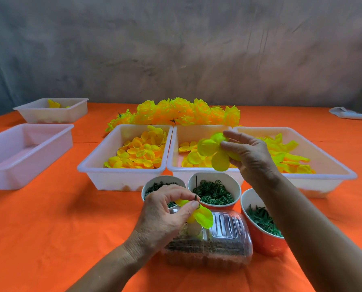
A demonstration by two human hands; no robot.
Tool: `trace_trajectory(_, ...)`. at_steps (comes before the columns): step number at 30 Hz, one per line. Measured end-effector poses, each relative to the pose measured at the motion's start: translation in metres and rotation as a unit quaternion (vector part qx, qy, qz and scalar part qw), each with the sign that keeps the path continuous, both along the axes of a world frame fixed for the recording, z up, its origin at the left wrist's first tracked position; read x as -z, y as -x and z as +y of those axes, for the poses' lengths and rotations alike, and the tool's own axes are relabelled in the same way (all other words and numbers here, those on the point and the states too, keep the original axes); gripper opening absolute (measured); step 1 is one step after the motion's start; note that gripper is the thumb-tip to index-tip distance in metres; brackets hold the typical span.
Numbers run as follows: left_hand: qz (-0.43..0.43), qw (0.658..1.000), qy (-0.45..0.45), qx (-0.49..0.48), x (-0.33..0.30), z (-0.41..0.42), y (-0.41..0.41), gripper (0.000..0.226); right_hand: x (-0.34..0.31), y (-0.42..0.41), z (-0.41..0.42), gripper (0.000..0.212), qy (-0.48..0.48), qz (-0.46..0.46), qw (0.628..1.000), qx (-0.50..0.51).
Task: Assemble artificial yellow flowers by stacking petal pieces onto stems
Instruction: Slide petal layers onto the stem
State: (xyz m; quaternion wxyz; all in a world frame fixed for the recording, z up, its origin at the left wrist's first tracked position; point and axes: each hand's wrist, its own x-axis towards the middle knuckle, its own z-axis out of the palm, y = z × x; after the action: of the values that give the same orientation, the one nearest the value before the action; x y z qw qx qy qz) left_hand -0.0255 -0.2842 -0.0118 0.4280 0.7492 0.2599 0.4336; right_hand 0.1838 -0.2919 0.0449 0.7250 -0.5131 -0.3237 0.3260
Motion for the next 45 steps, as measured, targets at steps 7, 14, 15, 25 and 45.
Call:
trace_trajectory(7,0.016,1.000,0.004,-0.002,-0.004,-0.002,0.001,0.016,-0.002,0.011,-0.018,0.039,-0.028,0.042,0.996,-0.080)
trace_trajectory(14,0.011,1.000,0.009,0.013,-0.016,0.001,0.006,0.021,-0.013,0.025,-0.029,0.059,-0.032,0.034,0.994,-0.095)
trace_trajectory(15,-0.014,0.999,0.038,0.020,-0.020,0.002,0.008,0.021,-0.015,0.027,-0.031,0.062,-0.030,0.028,0.994,-0.103)
trace_trajectory(25,-0.084,0.986,0.143,0.022,-0.069,0.014,0.003,0.037,-0.029,0.043,-0.038,0.052,-0.011,-0.018,0.985,-0.174)
trace_trajectory(45,-0.079,0.958,0.267,0.071,-0.072,0.021,0.010,0.032,-0.028,0.048,-0.050,0.060,0.052,-0.006,0.971,-0.234)
